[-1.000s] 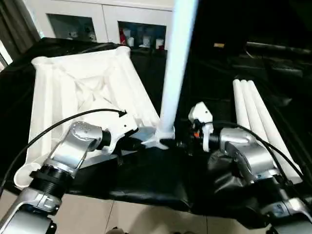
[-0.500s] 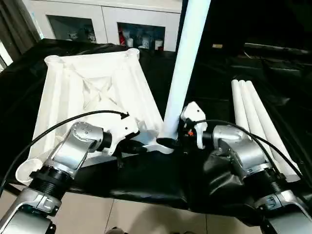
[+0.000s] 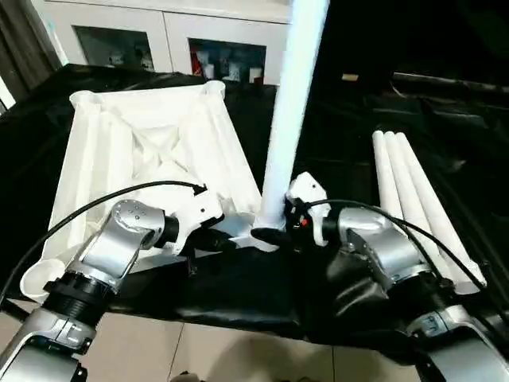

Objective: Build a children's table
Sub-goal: Rotate leg to tighten

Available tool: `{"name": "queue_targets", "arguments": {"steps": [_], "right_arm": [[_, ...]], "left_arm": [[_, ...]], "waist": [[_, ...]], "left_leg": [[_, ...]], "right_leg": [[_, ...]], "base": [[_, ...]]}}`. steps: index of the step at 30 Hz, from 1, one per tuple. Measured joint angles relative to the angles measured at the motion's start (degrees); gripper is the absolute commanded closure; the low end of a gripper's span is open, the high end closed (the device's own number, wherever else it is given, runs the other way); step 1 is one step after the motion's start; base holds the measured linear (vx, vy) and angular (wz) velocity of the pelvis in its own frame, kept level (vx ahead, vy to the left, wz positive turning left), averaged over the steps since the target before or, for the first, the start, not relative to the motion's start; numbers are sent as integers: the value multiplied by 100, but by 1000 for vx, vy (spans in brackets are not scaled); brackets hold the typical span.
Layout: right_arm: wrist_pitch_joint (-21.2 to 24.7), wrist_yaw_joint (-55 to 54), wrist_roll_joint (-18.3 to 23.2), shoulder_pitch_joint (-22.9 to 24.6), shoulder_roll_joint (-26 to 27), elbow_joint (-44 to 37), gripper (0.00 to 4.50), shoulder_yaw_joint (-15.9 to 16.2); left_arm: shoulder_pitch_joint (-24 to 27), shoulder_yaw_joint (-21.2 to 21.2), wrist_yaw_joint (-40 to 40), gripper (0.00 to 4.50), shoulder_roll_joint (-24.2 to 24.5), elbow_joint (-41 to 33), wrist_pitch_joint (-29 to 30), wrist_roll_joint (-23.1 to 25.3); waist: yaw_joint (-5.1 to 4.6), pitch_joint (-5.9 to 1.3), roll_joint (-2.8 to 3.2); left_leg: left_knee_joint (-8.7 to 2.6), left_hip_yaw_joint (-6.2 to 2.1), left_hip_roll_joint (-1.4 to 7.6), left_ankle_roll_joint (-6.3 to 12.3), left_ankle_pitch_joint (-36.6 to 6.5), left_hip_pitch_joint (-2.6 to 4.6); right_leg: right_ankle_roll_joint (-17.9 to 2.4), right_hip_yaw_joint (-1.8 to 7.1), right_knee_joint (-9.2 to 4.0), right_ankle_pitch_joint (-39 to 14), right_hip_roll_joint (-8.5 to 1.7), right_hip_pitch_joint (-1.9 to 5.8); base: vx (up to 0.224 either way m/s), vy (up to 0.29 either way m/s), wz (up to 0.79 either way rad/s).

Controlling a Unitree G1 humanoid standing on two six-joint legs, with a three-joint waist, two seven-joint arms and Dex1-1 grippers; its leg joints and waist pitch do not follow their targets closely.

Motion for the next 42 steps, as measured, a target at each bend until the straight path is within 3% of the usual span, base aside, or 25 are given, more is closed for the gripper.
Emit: {"name": "queue_targets", "arguments": {"steps": [7, 10, 17, 21, 24, 28, 30, 34, 37, 42], "right_arm": [[-136, 14, 10, -8, 57, 183, 154, 3], [-165, -274, 31, -25, 239, 425, 169, -170], [-165, -2626, 55, -333, 1130, 1327, 173, -873], [-292, -3923, -104, -627, 1563, 1855, 173, -1011], [-467, -4309, -152, -789, 1705, 2199, 173, -1120], [-589, -4382, -164, -868, 1746, 2390, 173, -1195], [-720, -4371, -152, -914, 1777, 2527, 118, -1277], [-911, -4112, -116, -920, 1705, 2699, 83, -1328], [-860, -3448, -118, -841, 1470, 2505, 56, -1184], [-688, -2316, -121, -572, 978, 1693, 56, -814]], "left_arm": [[0, 1, 56, 450, -19, 3, 62, 1], [-4, 46, 272, 450, -123, 86, 131, 12], [-477, 134, 1562, 450, -932, 832, 441, 289], [-724, 171, 2186, 450, -1386, 1221, 615, 406], [-810, 171, 2373, 450, -1511, 1349, 678, 458], [-820, 171, 2435, 450, -1540, 1358, 700, 477], [-817, 170, 2440, 450, -1491, 1357, 667, 504], [-765, 162, 2376, 450, -1397, 1280, 579, 506], [-652, 157, 2202, 450, -1230, 1140, 425, 504], [-521, 161, 1783, 450, -911, 987, 170, 446]], "waist": [[-9, -2, -9], [-21, -9, -24], [-39, -38, -52], [-30, -72, -98], [-19, -79, -110], [-19, -87, -126], [-22, -87, -128], [-46, -85, -128], [-68, -83, -125], [-45, -80, -124]], "left_leg": [[3, 0, 0, -1, 1, -4], [6, 1, 1, -1, 1, -2], [6, 1, 1, -51, -2, 45], [6, 1, -2, -57, 1, 57], [6, 1, -4, -57, 0, 71], [6, 1, -4, -57, 0, 69], [6, 1, -4, -57, 0, 68], [4, 1, -3, -57, 0, 58], [-3, 0, -1, -56, 0, 49], [-8, 0, 1, -48, 5, 23]], "right_leg": [[0, 1, 6, 0, 0, 1], [0, 2, 12, 0, 0, 9], [-2, 5, 14, 13, 0, 45], [17, 7, 8, 13, -2, 58], [27, 7, 7, 8, -6, 70], [28, 7, 7, 8, -6, 69], [27, 7, 7, 8, -6, 68], [26, 7, 7, 10, -5, 58], [4, 4, 7, 22, -2, 50], [3, 2, 3, 21, -1, 32]], "base": [[0, 0, 0], [0, 0, 0], [0, 0, 0], [0, 0, 0], [0, 0, 0], [0, 0, 0], [0, 0, 0], [0, 0, 0], [0, 0, 0], [0, 0, 0]]}}
